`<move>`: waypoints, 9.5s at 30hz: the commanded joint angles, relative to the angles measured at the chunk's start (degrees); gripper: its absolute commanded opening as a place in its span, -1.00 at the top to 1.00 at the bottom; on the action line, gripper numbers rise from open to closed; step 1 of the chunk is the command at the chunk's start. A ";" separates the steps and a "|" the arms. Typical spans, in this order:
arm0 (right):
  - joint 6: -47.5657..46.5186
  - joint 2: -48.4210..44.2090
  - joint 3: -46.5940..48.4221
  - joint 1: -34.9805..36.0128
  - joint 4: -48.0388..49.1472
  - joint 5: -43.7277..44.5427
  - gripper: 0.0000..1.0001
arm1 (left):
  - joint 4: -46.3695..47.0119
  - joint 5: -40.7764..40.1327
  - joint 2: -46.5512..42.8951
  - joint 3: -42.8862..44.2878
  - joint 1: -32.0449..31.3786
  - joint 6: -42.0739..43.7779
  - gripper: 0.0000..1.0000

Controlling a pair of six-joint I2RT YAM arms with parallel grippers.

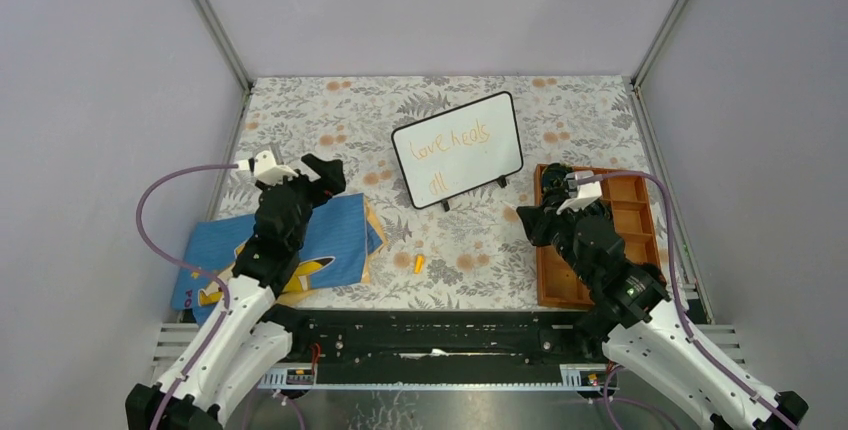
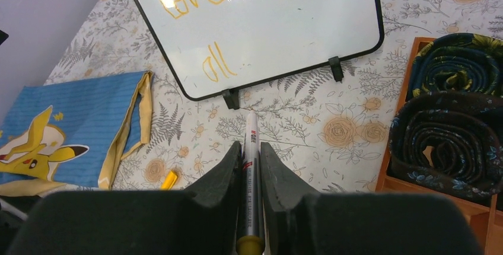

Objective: Write a sentence on the whiteboard
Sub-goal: Close the whiteboard marker at the center of the board.

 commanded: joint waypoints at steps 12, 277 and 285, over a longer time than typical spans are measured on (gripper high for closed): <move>-2.41 1.80 0.97 -0.35 3.74 1.96 1.00 | -11.01 16.99 12.29 8.68 -9.20 8.66 -0.98; -49.17 30.53 13.31 38.68 83.99 15.81 1.00 | 49.00 26.45 14.53 15.41 -6.76 -42.48 1.00; -60.58 38.67 15.50 44.29 95.22 13.66 1.00 | 51.42 26.42 15.01 15.46 -6.80 -46.16 1.00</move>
